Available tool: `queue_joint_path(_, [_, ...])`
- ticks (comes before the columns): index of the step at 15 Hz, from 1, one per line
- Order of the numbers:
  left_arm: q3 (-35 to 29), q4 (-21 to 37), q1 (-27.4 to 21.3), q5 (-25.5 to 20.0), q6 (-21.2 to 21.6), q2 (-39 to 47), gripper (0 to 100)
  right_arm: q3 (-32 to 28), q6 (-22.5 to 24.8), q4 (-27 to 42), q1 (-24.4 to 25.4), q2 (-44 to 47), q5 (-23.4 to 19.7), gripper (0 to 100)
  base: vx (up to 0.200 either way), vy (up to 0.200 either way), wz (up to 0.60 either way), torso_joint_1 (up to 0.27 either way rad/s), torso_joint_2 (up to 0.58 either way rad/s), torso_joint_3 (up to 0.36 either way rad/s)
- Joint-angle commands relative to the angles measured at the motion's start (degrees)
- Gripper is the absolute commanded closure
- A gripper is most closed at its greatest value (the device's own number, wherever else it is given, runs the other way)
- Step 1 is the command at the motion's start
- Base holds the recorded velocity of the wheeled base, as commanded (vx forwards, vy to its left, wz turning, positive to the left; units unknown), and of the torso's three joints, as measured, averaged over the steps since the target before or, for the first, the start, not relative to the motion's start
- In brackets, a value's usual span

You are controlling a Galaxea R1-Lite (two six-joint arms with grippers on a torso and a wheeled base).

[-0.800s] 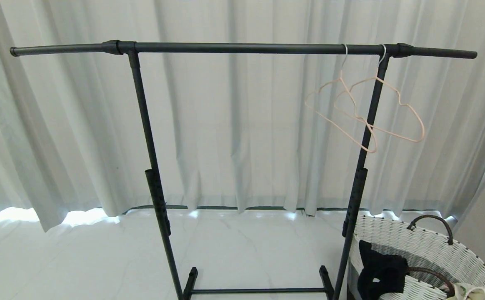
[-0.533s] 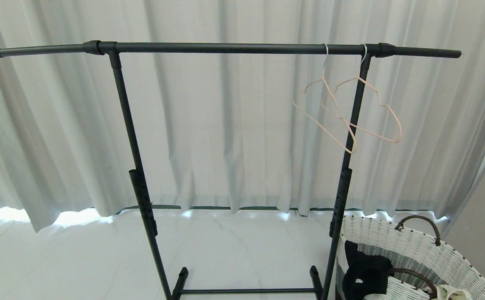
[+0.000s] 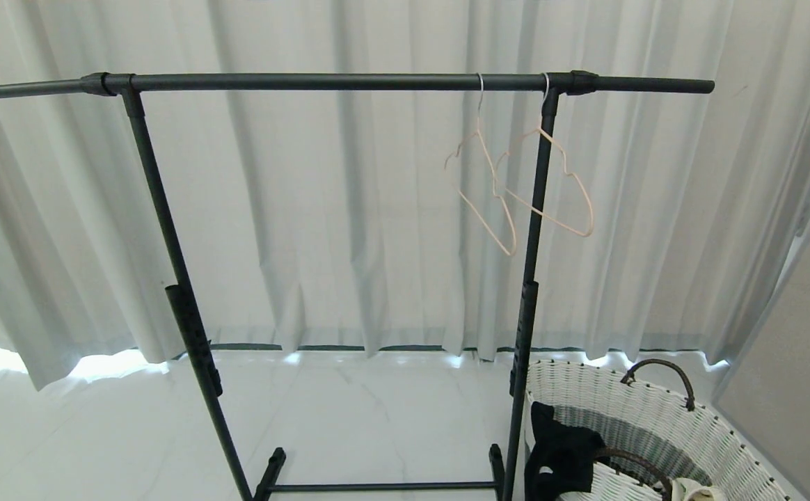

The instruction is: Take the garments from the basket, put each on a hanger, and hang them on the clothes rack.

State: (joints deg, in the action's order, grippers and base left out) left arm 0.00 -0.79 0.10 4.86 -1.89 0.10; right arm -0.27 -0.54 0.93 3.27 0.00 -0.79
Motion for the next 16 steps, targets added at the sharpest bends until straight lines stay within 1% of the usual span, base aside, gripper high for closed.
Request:
queue_joint_path(1, [0.0,0.0,0.0,0.1,0.0,0.1,0,0.0,0.0,0.0,0.0,0.0,-0.1,0,0.0,0.0,0.0,0.0,0.0,0.0])
queue_joint_path(12, [0.0,0.0,0.0,0.0,0.0,0.1,0,0.0,0.0,0.0,0.0,0.0,-0.1,0,0.0,0.0,0.0,0.0,0.0,0.0])
queue_joint_path(16, [0.0,0.0,0.0,0.1,-0.1,0.1,0,0.0,0.1,0.0,0.0,0.0,-0.1,0,0.0,0.0,0.0,-0.071,0.24,0.154])
